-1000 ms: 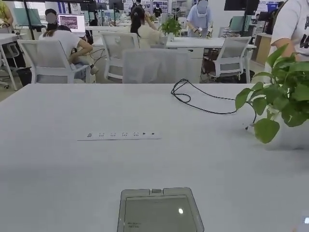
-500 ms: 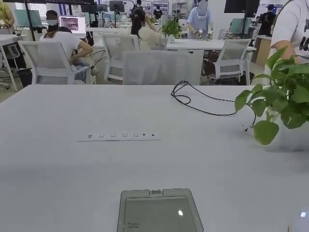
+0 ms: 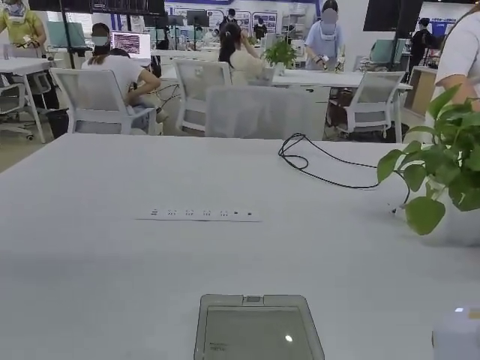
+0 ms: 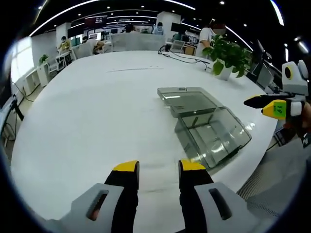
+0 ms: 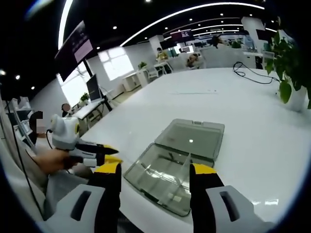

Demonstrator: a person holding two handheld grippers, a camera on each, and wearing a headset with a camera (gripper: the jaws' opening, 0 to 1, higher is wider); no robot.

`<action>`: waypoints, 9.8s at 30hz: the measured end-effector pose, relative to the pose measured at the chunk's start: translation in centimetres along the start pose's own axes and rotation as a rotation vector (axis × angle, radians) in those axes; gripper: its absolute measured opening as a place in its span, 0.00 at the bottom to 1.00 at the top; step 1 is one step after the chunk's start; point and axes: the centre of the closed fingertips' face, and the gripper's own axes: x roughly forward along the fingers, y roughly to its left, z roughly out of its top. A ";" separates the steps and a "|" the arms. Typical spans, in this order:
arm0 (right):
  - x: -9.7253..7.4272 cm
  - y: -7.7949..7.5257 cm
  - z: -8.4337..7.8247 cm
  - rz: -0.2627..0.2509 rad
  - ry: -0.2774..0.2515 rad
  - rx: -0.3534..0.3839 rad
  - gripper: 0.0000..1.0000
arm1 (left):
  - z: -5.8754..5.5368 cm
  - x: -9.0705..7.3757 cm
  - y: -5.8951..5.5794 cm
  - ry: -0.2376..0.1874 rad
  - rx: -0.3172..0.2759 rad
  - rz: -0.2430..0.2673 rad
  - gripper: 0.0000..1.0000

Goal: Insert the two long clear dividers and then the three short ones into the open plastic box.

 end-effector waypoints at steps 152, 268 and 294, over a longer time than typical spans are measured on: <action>6.8 -1.2 -5.3 -0.178 0.520 0.584 0.06 | 5.0 -0.2 -6.3 -0.207 0.339 -0.295 0.99; 6.8 1.4 -4.4 0.114 0.542 -0.295 0.44 | 5.6 -1.9 -6.5 -0.203 0.334 -0.256 0.94; 2.2 -0.6 -4.2 0.236 0.477 -0.458 0.52 | 5.4 -2.4 -7.2 -0.191 0.329 -0.253 0.92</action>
